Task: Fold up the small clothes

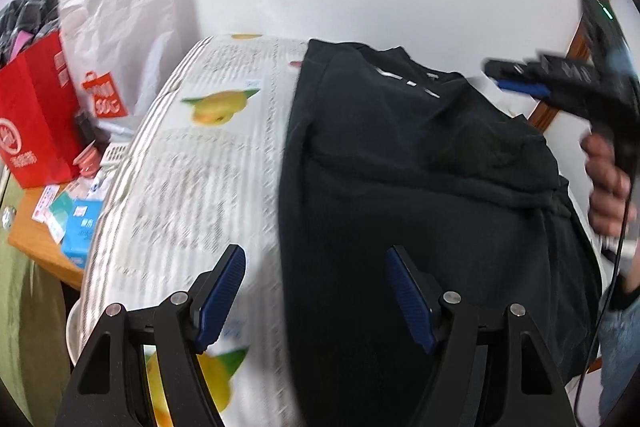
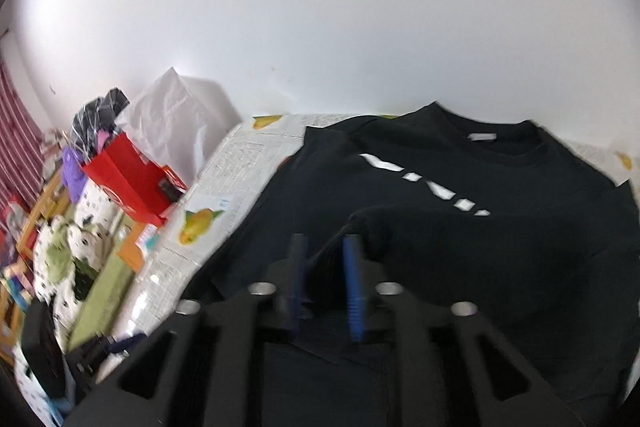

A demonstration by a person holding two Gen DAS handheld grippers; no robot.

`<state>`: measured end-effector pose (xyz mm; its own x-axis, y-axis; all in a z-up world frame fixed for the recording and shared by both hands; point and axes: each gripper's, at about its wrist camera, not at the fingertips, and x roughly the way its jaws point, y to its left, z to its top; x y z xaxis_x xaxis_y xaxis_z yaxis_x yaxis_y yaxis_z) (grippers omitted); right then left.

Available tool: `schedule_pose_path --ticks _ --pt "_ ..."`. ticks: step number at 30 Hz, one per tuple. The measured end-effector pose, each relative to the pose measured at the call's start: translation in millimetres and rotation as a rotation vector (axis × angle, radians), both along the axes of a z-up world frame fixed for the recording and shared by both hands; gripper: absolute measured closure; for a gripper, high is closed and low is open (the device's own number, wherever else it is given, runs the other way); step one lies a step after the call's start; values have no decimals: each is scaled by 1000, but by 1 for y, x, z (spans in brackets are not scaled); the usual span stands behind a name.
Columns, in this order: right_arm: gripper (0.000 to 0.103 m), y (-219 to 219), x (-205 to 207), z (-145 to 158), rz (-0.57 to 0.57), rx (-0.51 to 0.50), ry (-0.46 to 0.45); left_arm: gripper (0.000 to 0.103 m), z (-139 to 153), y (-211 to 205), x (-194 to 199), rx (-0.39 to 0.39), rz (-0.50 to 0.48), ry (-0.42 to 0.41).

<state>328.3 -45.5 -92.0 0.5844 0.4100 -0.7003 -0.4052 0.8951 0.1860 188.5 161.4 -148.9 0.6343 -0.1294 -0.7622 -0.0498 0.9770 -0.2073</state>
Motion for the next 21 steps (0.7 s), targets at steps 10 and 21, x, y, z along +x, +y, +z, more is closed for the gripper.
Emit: schedule_pose_path --ticks 10,21 --pt "62 -163 -39 -27 -286 -173 -58 34 23 -40 64 -41 -27 -13" --pt "81 -241 -31 -91 -414 -180 85 50 12 -64 118 17 -30 33"
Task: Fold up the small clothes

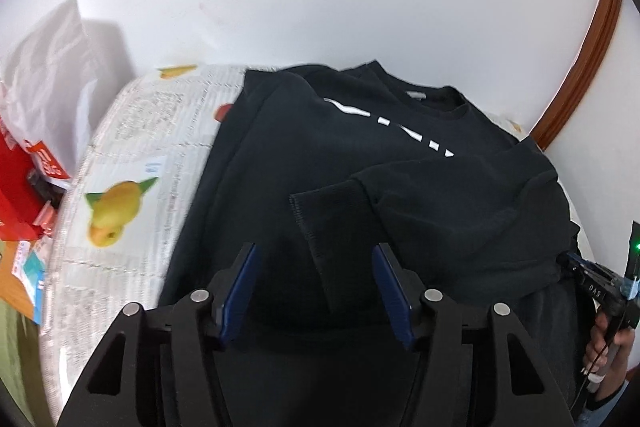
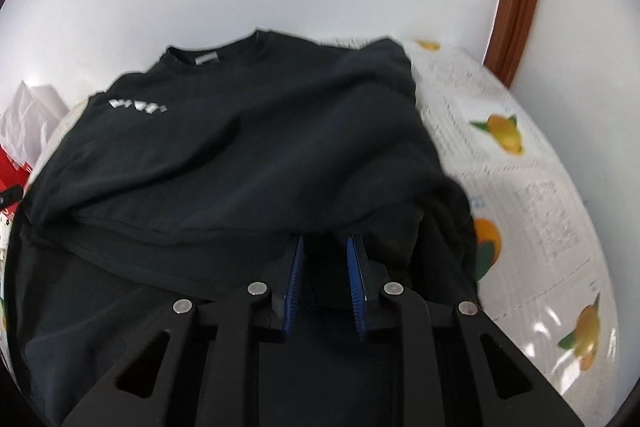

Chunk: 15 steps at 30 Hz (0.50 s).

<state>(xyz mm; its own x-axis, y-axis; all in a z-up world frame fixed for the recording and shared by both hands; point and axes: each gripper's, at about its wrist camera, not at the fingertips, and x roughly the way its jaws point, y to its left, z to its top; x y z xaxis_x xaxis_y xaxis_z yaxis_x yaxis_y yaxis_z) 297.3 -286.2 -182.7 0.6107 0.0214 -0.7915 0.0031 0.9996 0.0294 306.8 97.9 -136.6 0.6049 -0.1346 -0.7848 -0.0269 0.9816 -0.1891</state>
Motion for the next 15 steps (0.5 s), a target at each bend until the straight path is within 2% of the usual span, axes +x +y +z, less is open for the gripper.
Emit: schedule_pose_path --ticks 6,11,13,15 --pt "81 -2 3 -13 -4 7 -6 57 -30 -12 24 -19 -18 54" --pt "82 5 4 -16 16 -57 -18 62 -34 -19 29 14 -7 25" --pt "82 7 4 -17 19 -74 -25 66 -35 -23 31 38 -5 22" --pt "81 7 5 -18 10 -71 -29 78 -35 -25 33 50 -7 22"
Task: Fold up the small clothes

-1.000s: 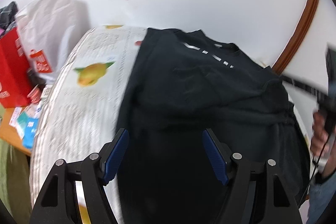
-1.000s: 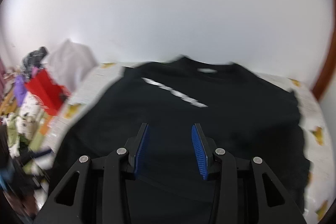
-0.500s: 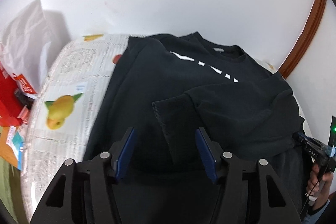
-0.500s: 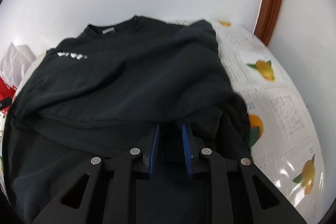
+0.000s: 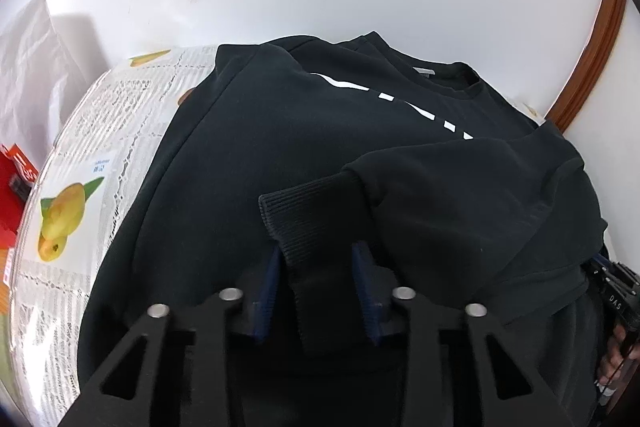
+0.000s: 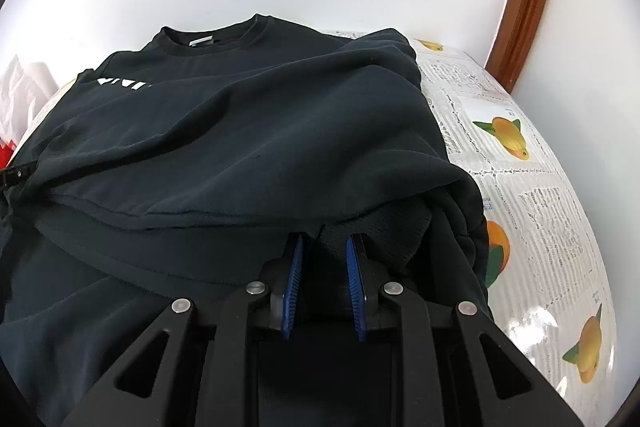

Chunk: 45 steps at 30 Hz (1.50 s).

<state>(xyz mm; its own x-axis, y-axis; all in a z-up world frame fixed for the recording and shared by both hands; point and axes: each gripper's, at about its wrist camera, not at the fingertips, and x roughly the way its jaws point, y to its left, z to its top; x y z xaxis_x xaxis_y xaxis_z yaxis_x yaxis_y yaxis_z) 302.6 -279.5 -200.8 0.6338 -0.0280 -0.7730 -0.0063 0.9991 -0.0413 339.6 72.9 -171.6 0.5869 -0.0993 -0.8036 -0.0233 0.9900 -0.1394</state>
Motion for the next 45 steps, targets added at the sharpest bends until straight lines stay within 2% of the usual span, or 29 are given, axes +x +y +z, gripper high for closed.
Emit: schedule_pose_path --ticks 1,2,3,7,10,13,15,20,24,28,32,35,38,42,45 --pt "81 1 0 0 -4 -4 -2 81 0 0 0 6 7 0" --pt "81 2 0 -1 -4 -11 -2 89 1 1 -1 9 12 -2" --pt "81 3 0 -1 -6 -20 -3 92 2 1 -1 12 11 -5" --pt "81 4 0 -2 -6 -34 -11 95 14 7 -6 -23 22 -31" --pt "81 1 1 -1 1 -22 -4 95 46 24 -13 -38 15 -93" --pt "82 -1 3 0 10 -13 13 95 69 50 -20 -21 70 -146" --pt "82 -1 3 0 12 -12 14 95 67 67 -21 -57 89 -113" --pt "82 -1 2 1 6 -4 16 95 35 90 -25 -95 133 -21" --pt "78 -5 -8 12 23 4 18 94 17 88 -25 -95 139 4" --pt "78 -14 -26 39 98 93 -55 93 17 80 -22 -47 136 3" --pt "75 -25 -23 53 56 105 -126 91 19 71 -26 25 116 2" --pt "75 -35 -5 42 4 108 -101 91 21 68 -31 58 106 -1" --pt "77 -40 10 20 -39 58 -15 91 22 68 -38 28 99 12" --pt "77 -43 -4 23 -47 61 -10 88 27 66 -54 18 91 -8" --pt "75 -45 -24 31 -52 40 -40 88 31 63 -68 21 96 -11"
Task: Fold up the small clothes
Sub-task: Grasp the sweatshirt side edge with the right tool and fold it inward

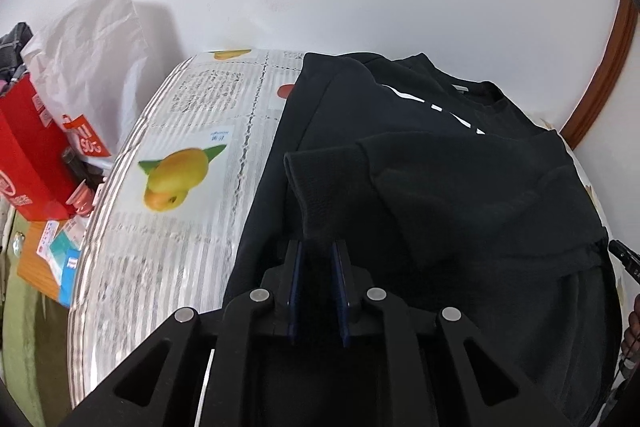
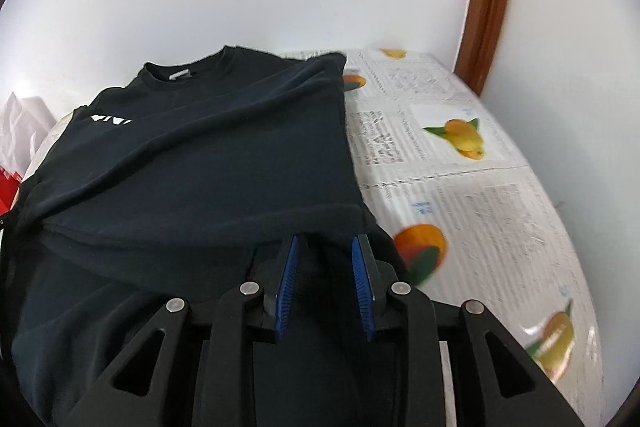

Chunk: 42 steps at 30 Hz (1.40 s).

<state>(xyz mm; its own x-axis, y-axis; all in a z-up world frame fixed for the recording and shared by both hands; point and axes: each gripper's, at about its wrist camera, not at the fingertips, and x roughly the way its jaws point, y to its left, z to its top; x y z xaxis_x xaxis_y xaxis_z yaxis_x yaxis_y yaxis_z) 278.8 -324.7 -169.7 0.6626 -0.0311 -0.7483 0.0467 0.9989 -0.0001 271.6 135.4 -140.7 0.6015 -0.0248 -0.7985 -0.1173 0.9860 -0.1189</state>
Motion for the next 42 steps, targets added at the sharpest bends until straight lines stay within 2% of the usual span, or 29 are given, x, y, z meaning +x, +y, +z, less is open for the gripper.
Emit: schedule_pose_path --ticks 4,7,10,12,13,14,15,22,24,25,26,28,29,30,32,33,36,38,42 --pt "74 -4 -30 10 13 -9 -15 88 8 -5 -24 -18 -4 -24" --pt "72 -7 -57 15 26 -11 -9 88 13 -10 -44 15 -11 -26" --pt "62 -11 -81 15 -7 -56 -29 88 13 -12 -69 35 -21 -24" --pt "49 -16 -97 11 -8 -42 -18 77 9 -11 -81 54 -8 -13" --pt "48 -19 -105 7 4 -17 -5 71 7 -10 -87 59 -2 -5" --pt "46 -20 -110 3 12 2 5 56 3 -8 -94 59 5 6" --pt "44 -22 -116 -2 15 17 16 46 -1 -5 -100 54 12 10" --pt "43 -25 -142 -39 4 41 68 46 -25 7 -147 -11 22 43" --pt "43 -24 -145 -48 9 65 76 46 -30 7 -156 -28 25 42" --pt "43 -21 -147 -49 4 48 51 46 -30 6 -162 -21 25 16" --pt "47 -18 -147 -49 7 33 48 46 -31 4 -167 -8 22 4" --pt "77 -12 -146 -48 40 29 38 50 -31 0 -170 3 16 0" --pt "95 -9 -146 -47 60 28 38 61 -31 -3 -171 5 10 -6" --pt "95 -8 -145 -46 70 15 39 74 -31 -6 -172 11 4 -8" --pt "96 -9 -145 -45 75 -25 34 90 -30 -11 -173 21 6 -9" --pt "96 -13 -145 -45 70 -31 32 92 -30 -10 -174 13 10 -9" --pt "96 -35 -144 -46 28 15 25 93 -32 -8 -176 -51 9 -7" --pt "96 -49 -142 -47 12 81 29 93 -31 -10 -175 -41 3 -7" --pt "90 -46 -148 -46 8 88 49 91 -31 -8 -175 -53 4 6"
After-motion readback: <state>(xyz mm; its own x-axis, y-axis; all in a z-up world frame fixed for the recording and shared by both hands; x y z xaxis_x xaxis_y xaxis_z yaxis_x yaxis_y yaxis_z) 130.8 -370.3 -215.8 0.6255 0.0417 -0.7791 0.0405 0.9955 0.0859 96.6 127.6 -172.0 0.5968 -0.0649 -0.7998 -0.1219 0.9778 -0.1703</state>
